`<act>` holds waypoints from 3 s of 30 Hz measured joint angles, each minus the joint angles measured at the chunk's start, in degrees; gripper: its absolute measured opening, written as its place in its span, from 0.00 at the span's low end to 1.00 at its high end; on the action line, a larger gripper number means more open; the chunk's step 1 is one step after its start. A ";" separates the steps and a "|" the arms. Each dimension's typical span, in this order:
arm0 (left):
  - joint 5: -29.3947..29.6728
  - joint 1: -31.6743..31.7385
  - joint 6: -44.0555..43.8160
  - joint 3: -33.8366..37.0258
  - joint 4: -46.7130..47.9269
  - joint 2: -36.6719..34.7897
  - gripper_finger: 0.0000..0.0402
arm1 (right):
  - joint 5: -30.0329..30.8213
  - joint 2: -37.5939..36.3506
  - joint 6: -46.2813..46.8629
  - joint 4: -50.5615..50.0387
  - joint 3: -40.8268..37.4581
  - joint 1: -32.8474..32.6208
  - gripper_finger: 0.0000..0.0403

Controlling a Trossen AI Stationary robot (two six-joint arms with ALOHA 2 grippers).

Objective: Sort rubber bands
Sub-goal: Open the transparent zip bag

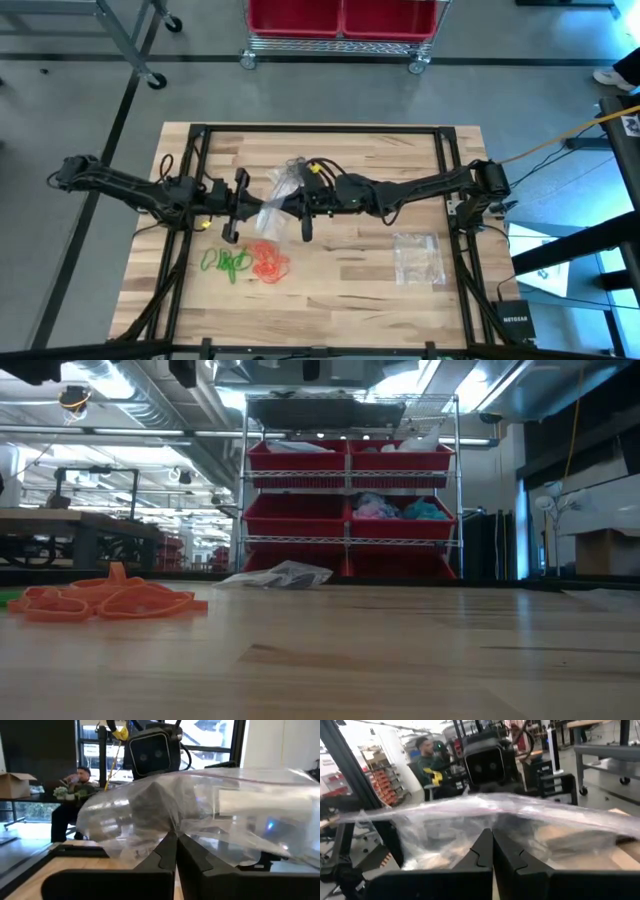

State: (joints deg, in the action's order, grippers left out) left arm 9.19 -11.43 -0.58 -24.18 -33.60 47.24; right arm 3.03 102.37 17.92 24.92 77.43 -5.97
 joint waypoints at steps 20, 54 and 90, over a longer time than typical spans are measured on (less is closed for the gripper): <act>0.00 -0.60 -1.96 -0.02 10.72 -8.17 0.00 | 0.46 -9.29 -0.13 -19.08 -0.04 0.01 0.00; -6.43 -0.55 -9.44 0.04 6.48 -5.20 0.00 | -3.30 7.08 8.64 3.23 6.98 -0.43 0.39; -1.31 -3.22 -12.78 0.02 24.31 -15.45 0.00 | 6.26 -1.62 -1.88 -24.88 8.31 -2.04 0.00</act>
State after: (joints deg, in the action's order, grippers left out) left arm 7.88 -14.66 -13.36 -24.16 -9.29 31.79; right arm 9.28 100.75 16.04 0.04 85.73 -8.01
